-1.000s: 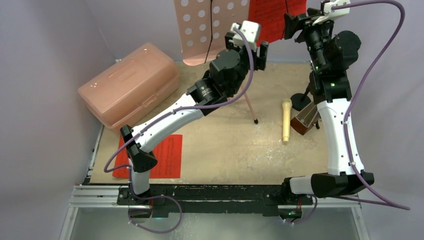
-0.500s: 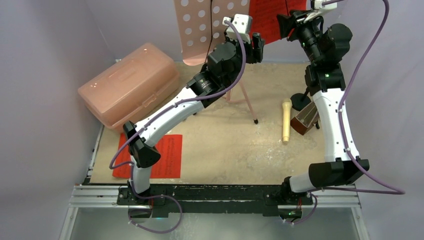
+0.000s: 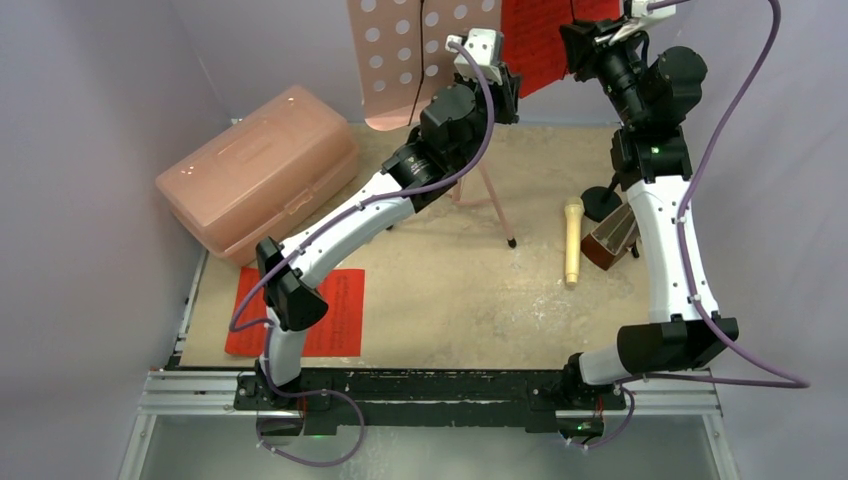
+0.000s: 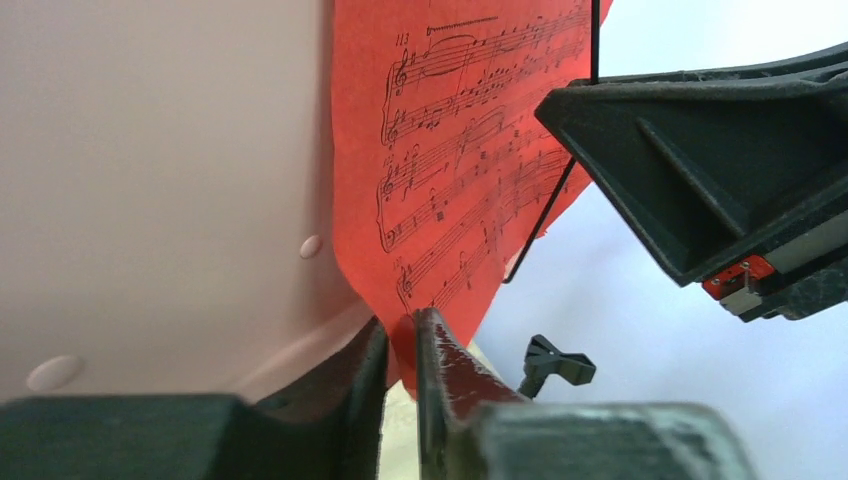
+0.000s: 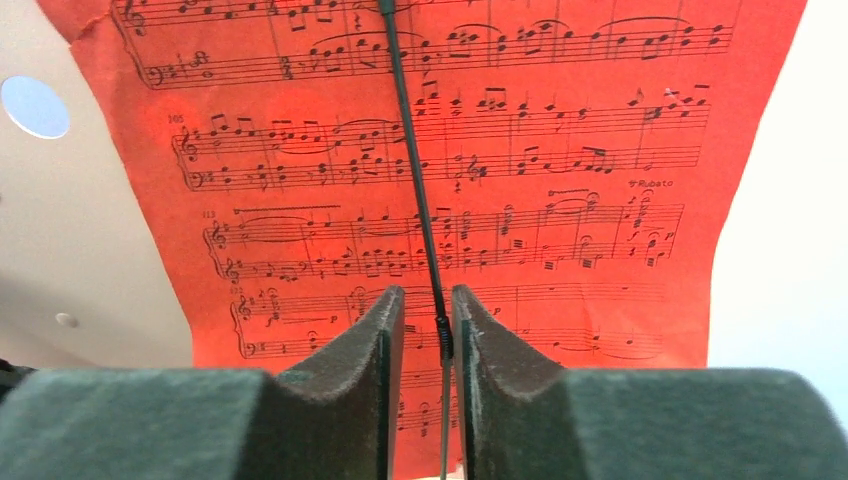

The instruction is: Pack up the instrument practice props

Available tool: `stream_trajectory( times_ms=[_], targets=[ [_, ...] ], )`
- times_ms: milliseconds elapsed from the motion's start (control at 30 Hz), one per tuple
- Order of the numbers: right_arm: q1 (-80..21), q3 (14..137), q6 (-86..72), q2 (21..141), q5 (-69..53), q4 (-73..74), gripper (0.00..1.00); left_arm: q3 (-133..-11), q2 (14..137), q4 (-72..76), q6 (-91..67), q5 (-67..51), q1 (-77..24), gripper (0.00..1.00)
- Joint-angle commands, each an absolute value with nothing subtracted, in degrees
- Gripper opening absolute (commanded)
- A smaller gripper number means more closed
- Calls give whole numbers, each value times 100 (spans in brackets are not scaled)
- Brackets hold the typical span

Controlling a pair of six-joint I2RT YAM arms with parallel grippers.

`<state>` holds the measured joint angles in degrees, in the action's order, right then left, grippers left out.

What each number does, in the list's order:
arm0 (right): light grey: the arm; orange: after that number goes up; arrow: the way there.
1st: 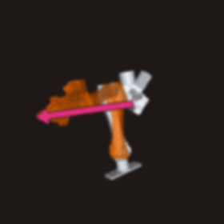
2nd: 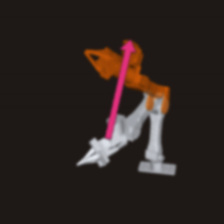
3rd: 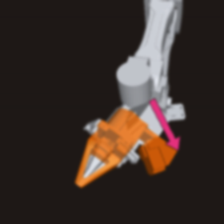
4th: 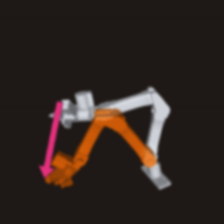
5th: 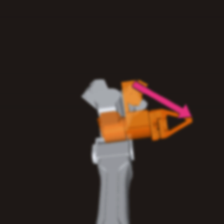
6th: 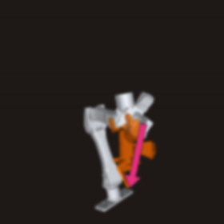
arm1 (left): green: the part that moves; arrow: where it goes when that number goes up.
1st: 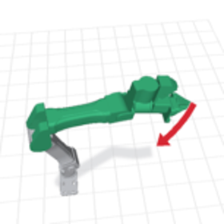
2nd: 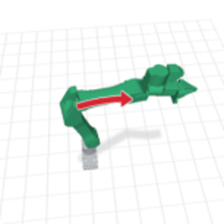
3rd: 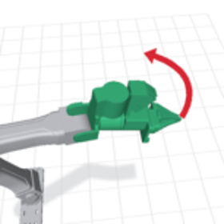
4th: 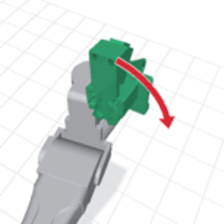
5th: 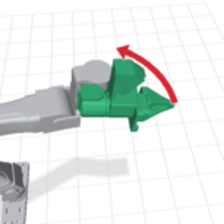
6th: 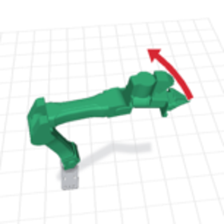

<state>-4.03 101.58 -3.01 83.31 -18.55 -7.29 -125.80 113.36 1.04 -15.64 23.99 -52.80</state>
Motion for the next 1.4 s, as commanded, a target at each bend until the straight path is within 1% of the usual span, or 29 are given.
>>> stream_trajectory(
  times_ms=[0, 33, 200, 267, 300, 500, 800, 1133, 1367],
  targets=[
    [-378, 10329, -339, 8306, -1876, -990, 21, -12542, 11226, 625, -1605, 2362, -5233, 5],
    [-378, 10320, -335, 8298, -1858, -981, 17, -12474, 11169, 677, -1600, 2371, -5234, 0],
    [-378, 10271, -338, 8254, -1792, -963, 6, -12073, 10850, 857, -1556, 2402, -5233, 0],
    [-378, 10240, -334, 8232, -1735, -962, 1, -11949, 10740, 902, -1559, 2358, -5232, 0],
    [-376, 10227, -334, 8220, -1694, -961, 0, -11892, 10669, 907, -1556, 2328, -5235, 0],
    [-378, 10147, -334, 8161, -1559, -974, 0, -11407, 10144, 914, -1457, 2355, -5252, 0],
    [-376, 10125, -335, 8121, -1470, -958, 0, -10527, 8976, 873, -1083, 2475, -5483, 0],
    [-374, 10145, -387, 8175, -1389, -993, 0, -10236, 8085, 18, -992, 2504, -5539, 0],
    [-373, 10160, -413, 8191, -1427, -1024, 0, -10219, 7534, -892, -1013, 2418, -5546, 0]
  ],
)
